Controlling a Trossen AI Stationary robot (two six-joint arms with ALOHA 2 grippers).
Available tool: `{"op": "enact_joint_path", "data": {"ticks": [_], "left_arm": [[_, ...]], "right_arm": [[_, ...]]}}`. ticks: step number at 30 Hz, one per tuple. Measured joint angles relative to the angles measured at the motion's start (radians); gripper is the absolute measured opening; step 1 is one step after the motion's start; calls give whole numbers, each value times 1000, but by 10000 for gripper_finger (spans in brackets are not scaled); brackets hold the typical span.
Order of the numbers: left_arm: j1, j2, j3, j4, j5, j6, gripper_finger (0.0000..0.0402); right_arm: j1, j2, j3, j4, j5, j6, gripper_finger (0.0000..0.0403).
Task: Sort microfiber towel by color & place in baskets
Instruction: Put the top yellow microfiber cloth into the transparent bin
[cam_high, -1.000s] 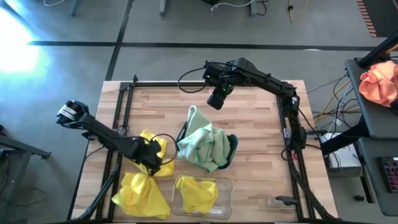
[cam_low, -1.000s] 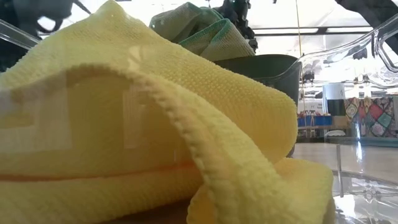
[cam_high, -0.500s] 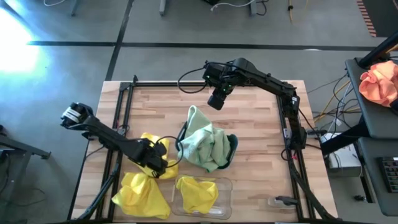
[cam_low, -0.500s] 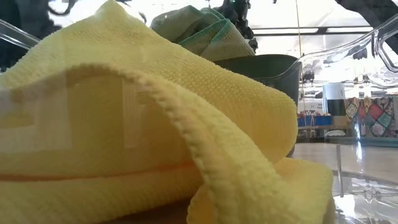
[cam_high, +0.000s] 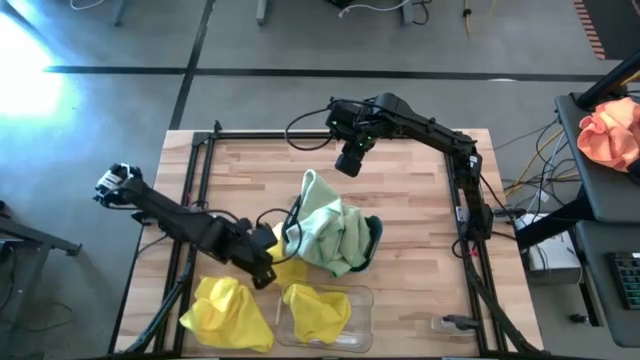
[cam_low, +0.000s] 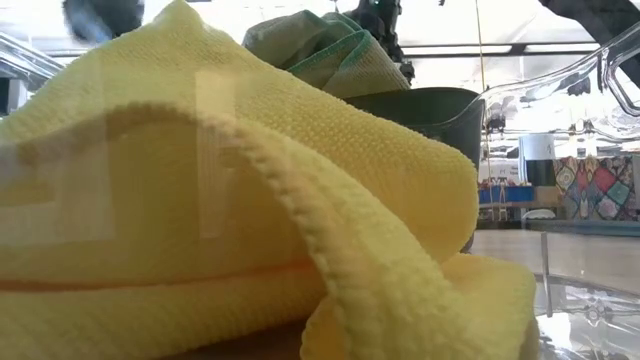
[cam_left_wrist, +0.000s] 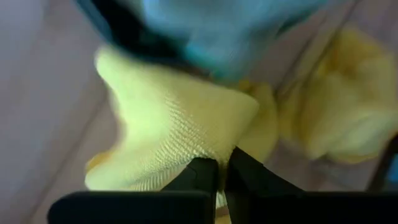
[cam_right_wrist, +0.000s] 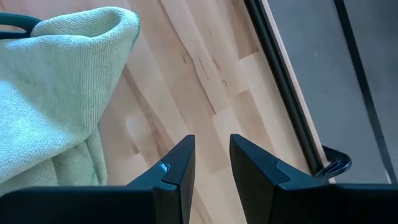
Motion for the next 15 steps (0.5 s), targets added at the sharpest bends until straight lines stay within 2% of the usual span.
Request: {"op": "enact_joint_path", "data": {"ticks": [9,15], "left_arm": [[-6,36,386,-37,-171,50,0],[-29,167,614,-30,-194,65,0]], "right_arm": [[0,0,0,13,0,-82,93],[0,0,0,23,0,-129,93]]}}
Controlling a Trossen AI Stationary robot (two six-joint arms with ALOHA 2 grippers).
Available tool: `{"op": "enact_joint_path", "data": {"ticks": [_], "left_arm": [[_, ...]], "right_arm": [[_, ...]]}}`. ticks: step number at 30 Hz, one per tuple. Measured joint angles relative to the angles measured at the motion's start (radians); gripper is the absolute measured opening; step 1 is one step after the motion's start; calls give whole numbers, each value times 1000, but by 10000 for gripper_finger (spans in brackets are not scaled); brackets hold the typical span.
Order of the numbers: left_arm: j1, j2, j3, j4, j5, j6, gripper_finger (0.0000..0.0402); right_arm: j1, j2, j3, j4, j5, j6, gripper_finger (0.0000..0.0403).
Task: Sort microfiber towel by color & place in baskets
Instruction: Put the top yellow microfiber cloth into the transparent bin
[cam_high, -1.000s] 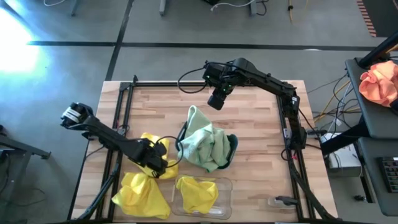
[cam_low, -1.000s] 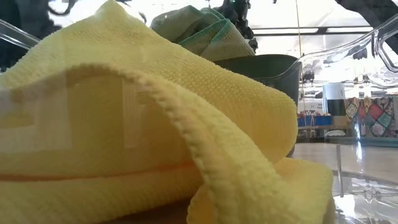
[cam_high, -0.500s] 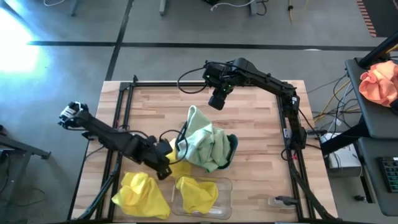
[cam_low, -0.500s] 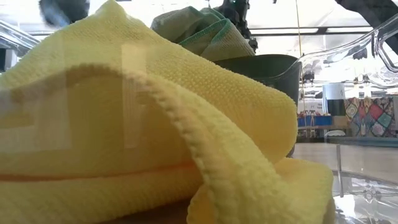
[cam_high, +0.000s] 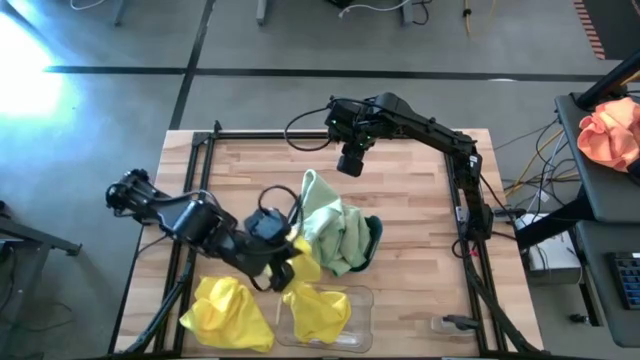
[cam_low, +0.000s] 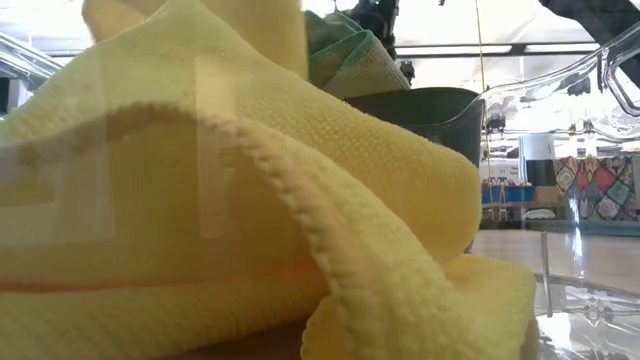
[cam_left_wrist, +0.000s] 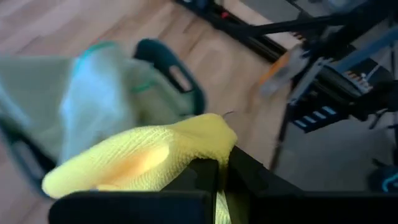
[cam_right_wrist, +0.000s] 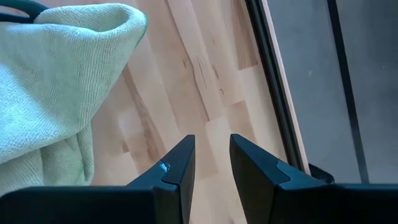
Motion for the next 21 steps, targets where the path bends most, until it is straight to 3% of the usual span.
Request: {"op": "enact_joint_path", "data": {"ticks": [6,10,15,21], "left_arm": [[-43,207,279,-39,83,65,0],[-89,338,510,-196,106,71,0],[-163,301,399,-166,122,-31,0],[-246,276,348,-241,-11,-130,0]], "right_arm": [[0,0,0,2,-1,40,93],[1,0,0,-17,-2,100,93],[14,0,0,-37,-3,208,93],[37,0,0,-38,-10,284,93]]}}
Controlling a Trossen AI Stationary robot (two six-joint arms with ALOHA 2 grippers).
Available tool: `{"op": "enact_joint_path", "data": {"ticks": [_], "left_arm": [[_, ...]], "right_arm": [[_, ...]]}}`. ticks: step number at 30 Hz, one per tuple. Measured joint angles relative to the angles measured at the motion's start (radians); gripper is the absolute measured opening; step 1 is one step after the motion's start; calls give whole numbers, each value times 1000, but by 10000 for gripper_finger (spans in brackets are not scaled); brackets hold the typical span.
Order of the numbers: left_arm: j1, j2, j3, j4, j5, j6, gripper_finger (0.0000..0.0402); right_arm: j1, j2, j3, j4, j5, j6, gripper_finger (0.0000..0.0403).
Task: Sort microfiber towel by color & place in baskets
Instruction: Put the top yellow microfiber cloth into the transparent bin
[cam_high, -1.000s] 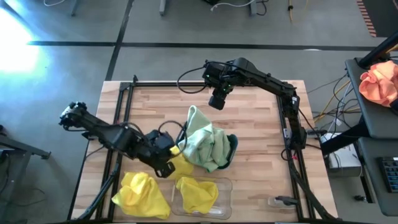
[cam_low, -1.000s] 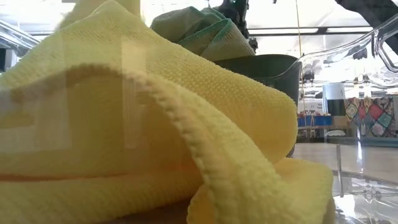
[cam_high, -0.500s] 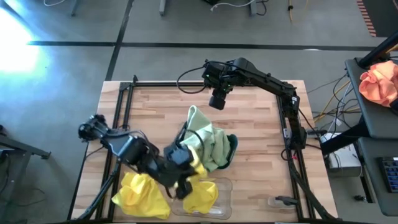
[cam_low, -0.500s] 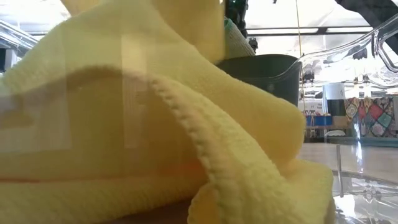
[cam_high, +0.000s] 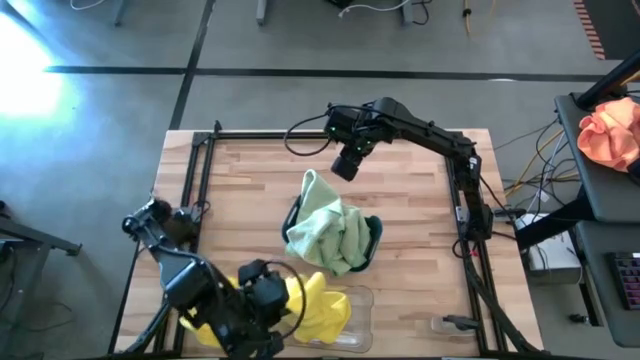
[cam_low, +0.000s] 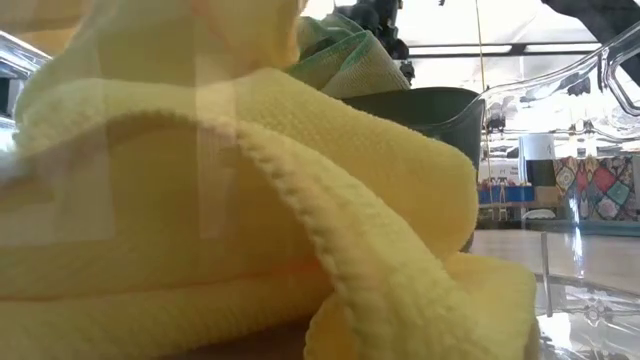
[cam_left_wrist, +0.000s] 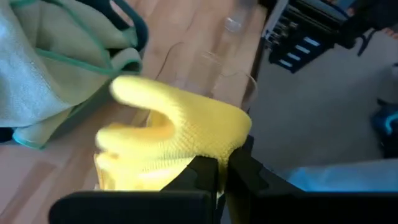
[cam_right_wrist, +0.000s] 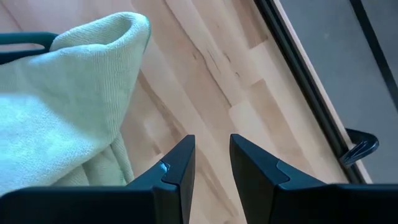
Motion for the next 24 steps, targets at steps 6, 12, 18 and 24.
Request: {"op": "enact_joint_path", "data": {"ticks": [6,12,18,24], "left_arm": [[-15,28,-47,85,-37,26,0],[5,39,-136,258,-23,98,0],[9,38,-188,373,-21,103,0],[6,38,-203,412,-32,58,28]], "right_arm": [[34,0,0,1,0,39,93],[63,0,0,3,0,48,93],[80,0,-3,5,0,67,93],[96,0,-5,5,0,82,93]]}}
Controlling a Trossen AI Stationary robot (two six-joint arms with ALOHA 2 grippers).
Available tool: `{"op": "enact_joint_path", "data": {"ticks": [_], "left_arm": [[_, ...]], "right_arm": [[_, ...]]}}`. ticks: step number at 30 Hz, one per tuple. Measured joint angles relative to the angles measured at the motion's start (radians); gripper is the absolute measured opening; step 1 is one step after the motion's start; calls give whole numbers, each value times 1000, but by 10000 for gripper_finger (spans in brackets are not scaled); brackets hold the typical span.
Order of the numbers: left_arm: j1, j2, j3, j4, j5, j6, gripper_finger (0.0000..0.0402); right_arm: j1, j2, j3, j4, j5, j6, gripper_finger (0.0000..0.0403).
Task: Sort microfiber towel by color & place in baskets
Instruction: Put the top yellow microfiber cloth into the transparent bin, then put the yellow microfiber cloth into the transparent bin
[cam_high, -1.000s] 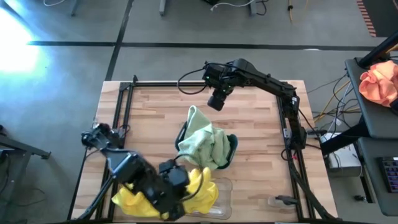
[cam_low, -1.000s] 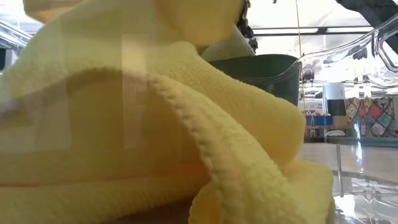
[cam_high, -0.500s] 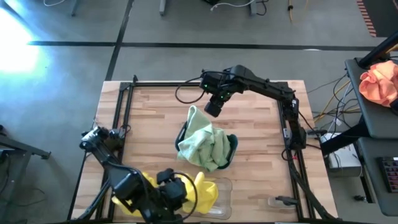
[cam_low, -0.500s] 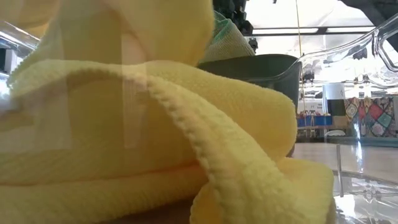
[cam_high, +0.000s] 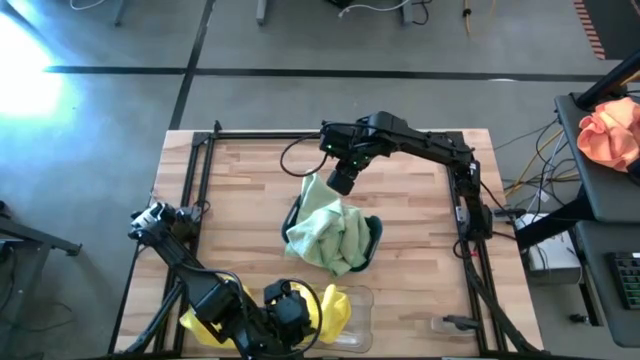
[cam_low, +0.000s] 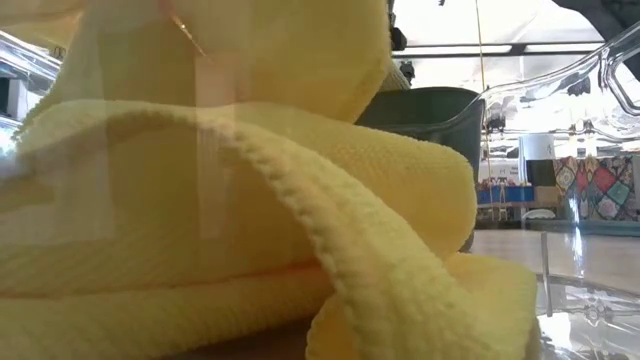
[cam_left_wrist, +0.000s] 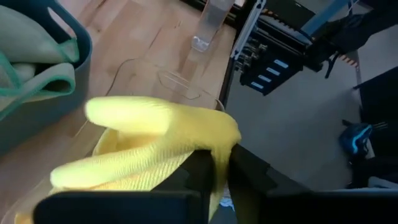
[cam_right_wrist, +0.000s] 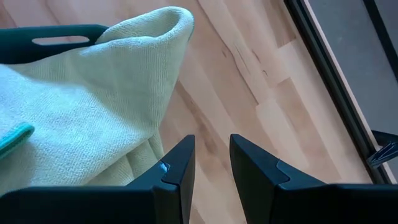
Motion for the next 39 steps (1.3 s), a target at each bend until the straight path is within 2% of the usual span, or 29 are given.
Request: {"op": "enact_joint_path", "data": {"ticks": [9,13,20,27,32,39], "left_arm": [[-4,1,7,-7,0,-17,104],[-16,0,8,-117,37,-35,127],[-114,0,0,-544,112,-314,133],[-232,0,-28,-623,133,-537,133],[-268,0,-131,-626,140,-668,133],[-268,-4,-340,-602,219,-787,133]], "right_arm": [[32,0,-19,-4,0,2,93],[40,0,-44,-5,0,2,93],[46,0,-126,-6,1,-11,93],[46,0,-216,-3,3,-90,93],[47,0,-241,6,3,-159,93],[52,0,-227,48,1,-238,93]]}}
